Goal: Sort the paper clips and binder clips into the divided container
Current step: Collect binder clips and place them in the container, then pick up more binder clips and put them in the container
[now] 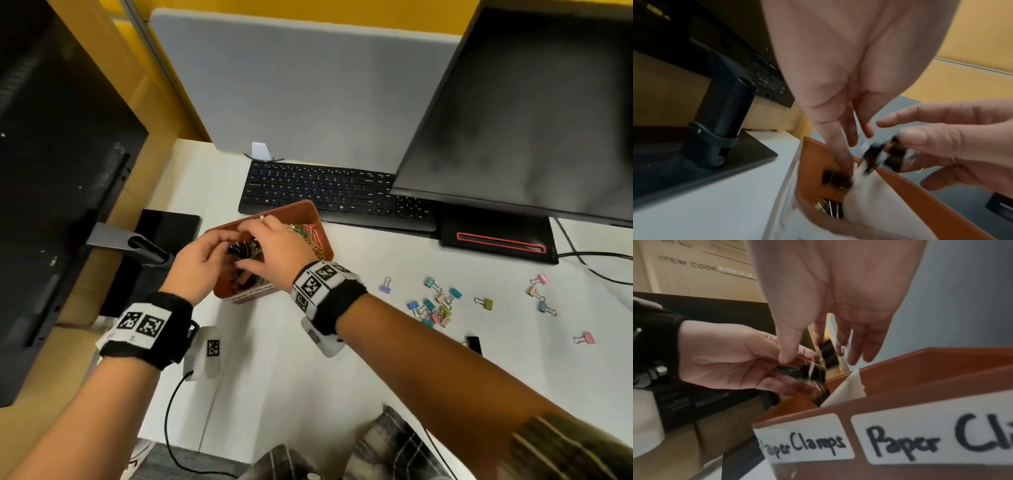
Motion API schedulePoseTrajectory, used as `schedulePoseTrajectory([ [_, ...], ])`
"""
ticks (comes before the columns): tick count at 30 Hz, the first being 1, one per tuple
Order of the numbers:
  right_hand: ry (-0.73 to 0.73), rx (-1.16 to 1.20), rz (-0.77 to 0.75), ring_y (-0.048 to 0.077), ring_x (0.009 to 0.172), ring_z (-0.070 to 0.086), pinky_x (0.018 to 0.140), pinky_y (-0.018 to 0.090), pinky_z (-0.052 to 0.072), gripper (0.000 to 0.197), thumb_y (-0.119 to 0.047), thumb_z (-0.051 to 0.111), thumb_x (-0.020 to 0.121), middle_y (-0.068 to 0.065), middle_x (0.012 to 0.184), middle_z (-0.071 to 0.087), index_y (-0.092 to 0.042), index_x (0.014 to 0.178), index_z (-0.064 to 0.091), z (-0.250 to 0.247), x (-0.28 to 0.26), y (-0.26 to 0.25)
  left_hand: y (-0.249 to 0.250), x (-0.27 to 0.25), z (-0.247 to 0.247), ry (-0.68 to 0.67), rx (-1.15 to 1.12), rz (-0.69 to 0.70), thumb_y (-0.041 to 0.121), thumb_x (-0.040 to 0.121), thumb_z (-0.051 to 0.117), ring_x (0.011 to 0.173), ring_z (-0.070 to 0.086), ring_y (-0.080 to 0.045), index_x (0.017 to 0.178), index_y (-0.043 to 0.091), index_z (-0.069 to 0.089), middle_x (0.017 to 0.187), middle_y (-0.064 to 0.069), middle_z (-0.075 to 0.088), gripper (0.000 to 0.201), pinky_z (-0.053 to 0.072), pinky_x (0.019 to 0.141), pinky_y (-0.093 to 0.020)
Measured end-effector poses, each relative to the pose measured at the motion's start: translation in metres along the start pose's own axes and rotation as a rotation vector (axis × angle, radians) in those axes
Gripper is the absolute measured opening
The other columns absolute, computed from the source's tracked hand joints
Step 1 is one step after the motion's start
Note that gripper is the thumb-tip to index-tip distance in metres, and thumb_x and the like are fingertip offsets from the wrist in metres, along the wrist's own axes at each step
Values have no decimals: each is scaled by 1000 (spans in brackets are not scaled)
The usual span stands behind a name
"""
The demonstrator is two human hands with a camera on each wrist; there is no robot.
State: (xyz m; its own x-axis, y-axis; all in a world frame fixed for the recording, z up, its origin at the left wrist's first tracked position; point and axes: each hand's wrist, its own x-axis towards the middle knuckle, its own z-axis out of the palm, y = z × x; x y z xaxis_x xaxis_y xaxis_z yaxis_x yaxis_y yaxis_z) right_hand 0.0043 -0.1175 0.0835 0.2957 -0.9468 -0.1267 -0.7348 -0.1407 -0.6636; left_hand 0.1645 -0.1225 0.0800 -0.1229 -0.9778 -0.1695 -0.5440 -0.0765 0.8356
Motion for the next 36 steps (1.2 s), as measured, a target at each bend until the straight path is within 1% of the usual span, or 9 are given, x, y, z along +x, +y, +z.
schedulePoseTrajectory([
  [3, 55, 21, 25, 24, 117, 50, 99, 47, 43, 63, -51, 64, 76, 1, 131, 44, -29, 130, 39, 2, -10, 7, 1, 2, -6, -69, 98, -43, -3, 89, 42, 100, 64, -18, 95, 38, 61, 110, 0, 65, 45, 50, 95, -43],
  [7, 139, 7, 94, 22, 118, 45, 103, 43, 39, 63, -48, 68, 74, 2, 130, 47, -26, 128, 46, -20, -69, 62, 31, -14, 22, -116, 177, 118, 7, 89, 54, 91, 66, -15, 103, 30, 60, 102, 6, 66, 28, 52, 89, -36],
  [11, 61, -67, 434, 25, 130, 33, 110, 42, 31, 80, -50, 75, 65, 4, 143, 35, -33, 134, 37, -45, -146, 142, 48, -34, 85, -328, 215, 282, 18, 85, 63, 101, 58, -7, 117, 28, 55, 116, 8, 55, 34, 52, 91, -31],
  [17, -58, -192, 667, 32, 136, 25, 110, 49, 29, 110, -58, 78, 54, 6, 154, 14, -36, 142, 16, -60, -218, 203, 42, -52, 199, -657, 445, 227, 41, 65, 79, 142, 7, -25, 139, 42, 20, 155, 5, -7, 95, 19, 114, -37],
  [21, -144, -233, 631, 33, 141, 17, 111, 50, 25, 115, -60, 76, 58, 5, 157, -2, -39, 144, 2, -49, -213, 212, 25, -44, 239, -683, 617, 251, 46, 58, 79, 142, 6, -27, 145, 34, 7, 156, 3, -12, 114, 20, 113, -38],
  [25, -154, -281, 589, 32, 139, 17, 109, 50, 27, 106, -58, 74, 60, 3, 157, 3, -43, 142, 9, -38, -194, 214, 21, -35, 253, -659, 723, 307, 39, 64, 75, 128, 25, -26, 143, 25, 22, 152, 2, 12, 96, 29, 108, -37],
  [30, -57, -207, 502, 27, 121, 32, 102, 41, 36, 68, -47, 71, 70, 0, 140, 34, -36, 132, 45, -37, -180, 217, 10, -31, 249, -607, 415, 285, 10, 73, 74, 102, 48, -13, 120, 14, 58, 124, 0, 47, 50, 33, 90, -15],
  [34, -65, -109, 423, 26, 106, 39, 92, 38, 42, 39, -31, 68, 78, 5, 114, 50, -24, 116, 61, -38, -173, 219, 8, -31, 246, -495, 304, 239, -1, 76, 68, 78, 49, -8, 96, 8, 67, 97, 4, 46, 22, 34, 73, -1],
  [36, -60, -85, 401, 27, 103, 42, 88, 41, 44, 19, -24, 64, 82, 8, 105, 57, -16, 99, 67, -37, -170, 219, 9, -31, 247, -486, 329, 241, 2, 76, 68, 74, 50, -11, 92, 8, 68, 93, 4, 46, 17, 35, 70, -3],
])
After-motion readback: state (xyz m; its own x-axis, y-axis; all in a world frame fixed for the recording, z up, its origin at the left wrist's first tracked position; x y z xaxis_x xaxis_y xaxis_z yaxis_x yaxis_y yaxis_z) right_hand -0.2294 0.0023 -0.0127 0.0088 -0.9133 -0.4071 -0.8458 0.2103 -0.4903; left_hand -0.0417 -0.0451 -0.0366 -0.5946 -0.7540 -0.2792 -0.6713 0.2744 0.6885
